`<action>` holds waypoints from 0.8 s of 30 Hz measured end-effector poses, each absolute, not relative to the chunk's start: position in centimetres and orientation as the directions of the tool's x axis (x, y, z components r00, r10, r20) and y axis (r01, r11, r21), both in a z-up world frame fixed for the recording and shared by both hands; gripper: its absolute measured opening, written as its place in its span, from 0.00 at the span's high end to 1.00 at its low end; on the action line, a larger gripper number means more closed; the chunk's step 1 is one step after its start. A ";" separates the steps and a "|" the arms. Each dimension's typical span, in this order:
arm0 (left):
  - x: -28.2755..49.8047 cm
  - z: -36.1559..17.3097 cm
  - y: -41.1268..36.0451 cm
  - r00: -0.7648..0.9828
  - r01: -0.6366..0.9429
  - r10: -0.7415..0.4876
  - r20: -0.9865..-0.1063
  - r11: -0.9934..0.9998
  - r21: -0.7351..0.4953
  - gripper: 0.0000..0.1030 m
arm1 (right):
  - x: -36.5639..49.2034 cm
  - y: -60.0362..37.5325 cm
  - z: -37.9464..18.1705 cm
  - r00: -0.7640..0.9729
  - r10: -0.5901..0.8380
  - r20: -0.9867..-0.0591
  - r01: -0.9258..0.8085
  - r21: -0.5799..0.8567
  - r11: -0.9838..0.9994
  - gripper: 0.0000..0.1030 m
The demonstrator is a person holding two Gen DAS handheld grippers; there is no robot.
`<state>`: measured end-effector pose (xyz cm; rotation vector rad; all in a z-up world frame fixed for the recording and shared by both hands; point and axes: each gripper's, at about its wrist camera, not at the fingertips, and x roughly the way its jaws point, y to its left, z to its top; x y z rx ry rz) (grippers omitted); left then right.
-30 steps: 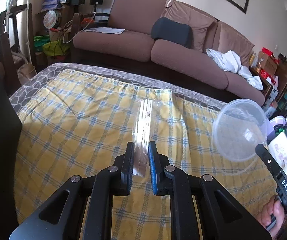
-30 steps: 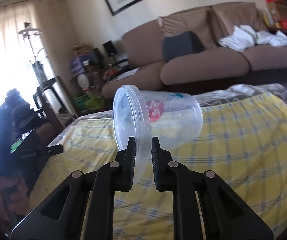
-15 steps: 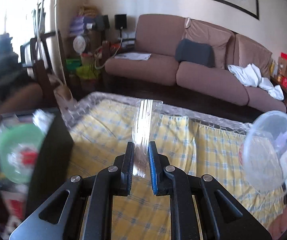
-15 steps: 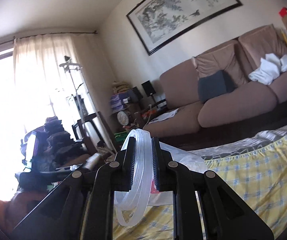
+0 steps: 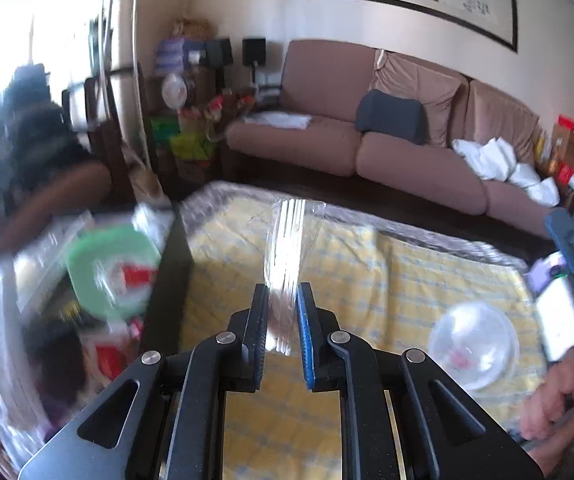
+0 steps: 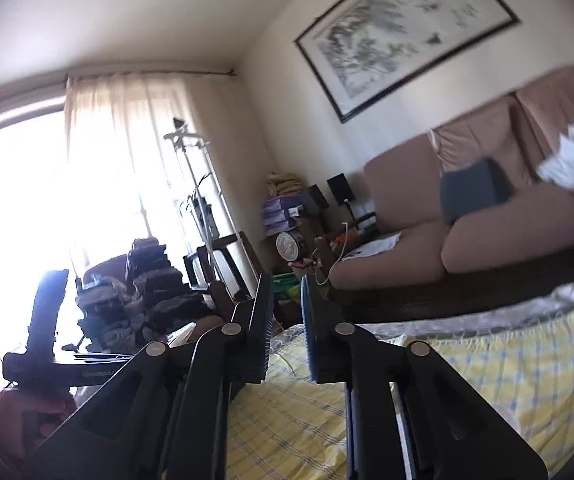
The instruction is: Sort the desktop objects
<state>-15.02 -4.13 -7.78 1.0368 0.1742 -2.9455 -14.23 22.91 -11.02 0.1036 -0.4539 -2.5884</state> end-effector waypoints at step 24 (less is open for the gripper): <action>-17.7 -16.8 1.4 -0.474 -0.105 0.375 -0.796 -0.922 -0.372 0.18 | -23.1 33.9 -17.9 -0.643 -0.259 -0.720 -0.159 0.457 -0.875 0.10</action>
